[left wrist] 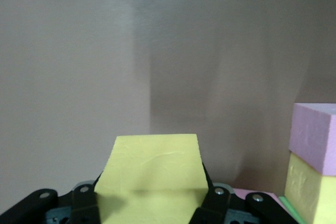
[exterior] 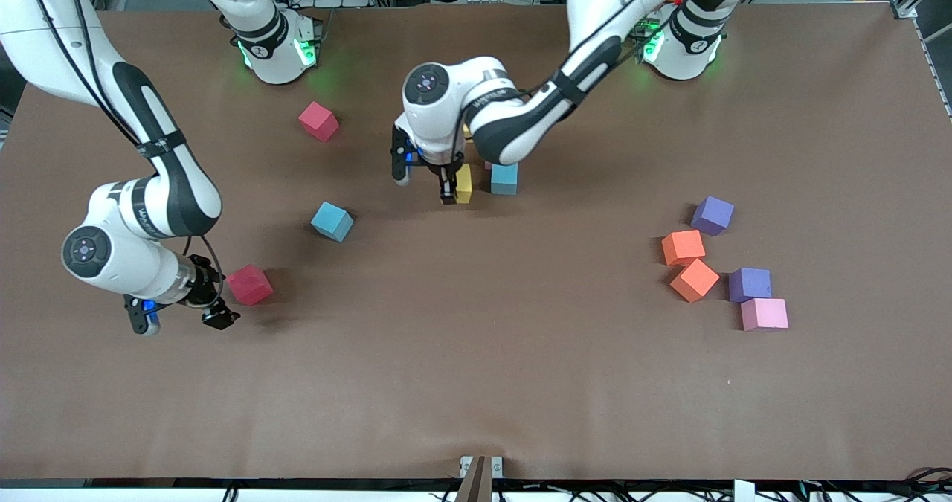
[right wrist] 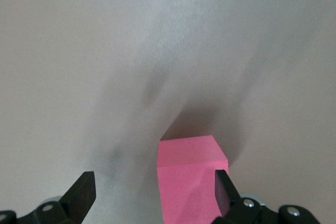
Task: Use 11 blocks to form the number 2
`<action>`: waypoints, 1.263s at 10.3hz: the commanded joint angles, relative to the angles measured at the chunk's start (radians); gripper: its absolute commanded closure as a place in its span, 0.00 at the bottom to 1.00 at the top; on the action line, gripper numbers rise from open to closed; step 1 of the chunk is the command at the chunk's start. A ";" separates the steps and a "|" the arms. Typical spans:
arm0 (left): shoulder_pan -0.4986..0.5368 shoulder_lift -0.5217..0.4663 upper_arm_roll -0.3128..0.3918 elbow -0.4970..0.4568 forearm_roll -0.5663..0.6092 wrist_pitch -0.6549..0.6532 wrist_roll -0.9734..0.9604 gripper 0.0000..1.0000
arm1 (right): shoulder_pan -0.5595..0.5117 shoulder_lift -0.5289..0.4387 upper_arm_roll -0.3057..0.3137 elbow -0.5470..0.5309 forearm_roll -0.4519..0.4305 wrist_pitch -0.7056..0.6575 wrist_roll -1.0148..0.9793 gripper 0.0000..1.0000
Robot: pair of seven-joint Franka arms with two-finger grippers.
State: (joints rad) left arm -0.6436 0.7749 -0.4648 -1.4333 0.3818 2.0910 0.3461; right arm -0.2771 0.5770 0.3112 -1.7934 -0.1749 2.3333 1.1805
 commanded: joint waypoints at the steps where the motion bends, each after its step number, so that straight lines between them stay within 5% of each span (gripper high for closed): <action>1: -0.007 0.038 0.011 0.013 0.020 0.018 0.025 0.76 | -0.013 -0.060 0.016 -0.133 0.011 0.089 0.010 0.00; 13: -0.042 0.052 0.011 -0.015 0.020 -0.103 0.056 0.75 | -0.017 -0.079 0.012 -0.150 -0.005 0.034 -0.082 0.00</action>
State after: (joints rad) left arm -0.6840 0.8297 -0.4551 -1.4507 0.3820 2.0226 0.3674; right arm -0.2769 0.5016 0.3160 -1.9193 -0.1768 2.3455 1.1248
